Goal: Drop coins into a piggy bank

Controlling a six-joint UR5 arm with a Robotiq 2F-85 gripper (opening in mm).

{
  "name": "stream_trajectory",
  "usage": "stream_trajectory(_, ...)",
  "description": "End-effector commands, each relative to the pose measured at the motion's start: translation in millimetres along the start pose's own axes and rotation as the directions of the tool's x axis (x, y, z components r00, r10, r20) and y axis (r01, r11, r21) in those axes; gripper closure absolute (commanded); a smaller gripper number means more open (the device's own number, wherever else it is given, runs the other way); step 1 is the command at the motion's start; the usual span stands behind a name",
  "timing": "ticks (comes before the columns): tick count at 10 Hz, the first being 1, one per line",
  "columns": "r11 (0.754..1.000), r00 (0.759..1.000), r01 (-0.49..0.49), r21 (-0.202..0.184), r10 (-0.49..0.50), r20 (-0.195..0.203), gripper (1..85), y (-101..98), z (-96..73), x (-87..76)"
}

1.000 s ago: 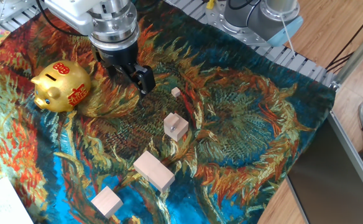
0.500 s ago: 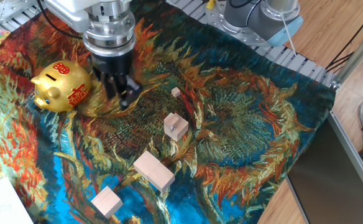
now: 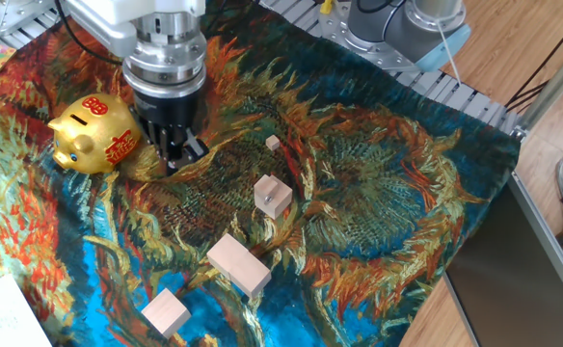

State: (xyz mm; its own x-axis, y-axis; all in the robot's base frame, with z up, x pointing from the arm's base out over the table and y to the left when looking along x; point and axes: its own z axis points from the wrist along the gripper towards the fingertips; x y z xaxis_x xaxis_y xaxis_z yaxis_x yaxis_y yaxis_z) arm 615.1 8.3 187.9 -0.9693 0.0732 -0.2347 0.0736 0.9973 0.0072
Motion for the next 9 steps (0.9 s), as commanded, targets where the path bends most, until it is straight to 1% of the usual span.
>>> stream_trajectory(1, 0.999, 0.999, 0.038, 0.024, -0.037, -0.021, 82.3, -8.5, -0.1, 3.0)
stream_trajectory(2, 0.999, 0.998, 0.045, 0.011, -0.045, -0.042, 78.7, -4.9, -0.2, 8.4)
stream_trajectory(3, 0.999, 0.998, 0.038, -0.013, -0.039, -0.049, 75.3, 1.1, -0.2, 10.6)
stream_trajectory(4, 0.997, 0.997, 0.046, -0.057, -0.049, -0.063, 70.7, 11.7, -1.2, 15.4)
stream_trajectory(5, 0.995, 0.994, 0.057, -0.086, -0.065, -0.093, 68.3, 18.8, -3.0, 24.3)
stream_trajectory(6, 0.993, 0.989, 0.079, -0.086, -0.088, -0.119, 68.3, 17.7, -3.8, 32.3)
stream_trajectory(7, 0.992, 0.987, 0.087, -0.095, -0.099, -0.127, 68.7, 20.0, -4.3, 36.6)
stream_trajectory(8, 0.991, 0.983, 0.092, -0.101, -0.106, -0.151, 68.7, 22.1, -6.2, 45.4)
stream_trajectory(9, 0.989, 0.981, 0.122, -0.081, -0.132, -0.139, 68.7, 13.5, -8.2, 42.8)
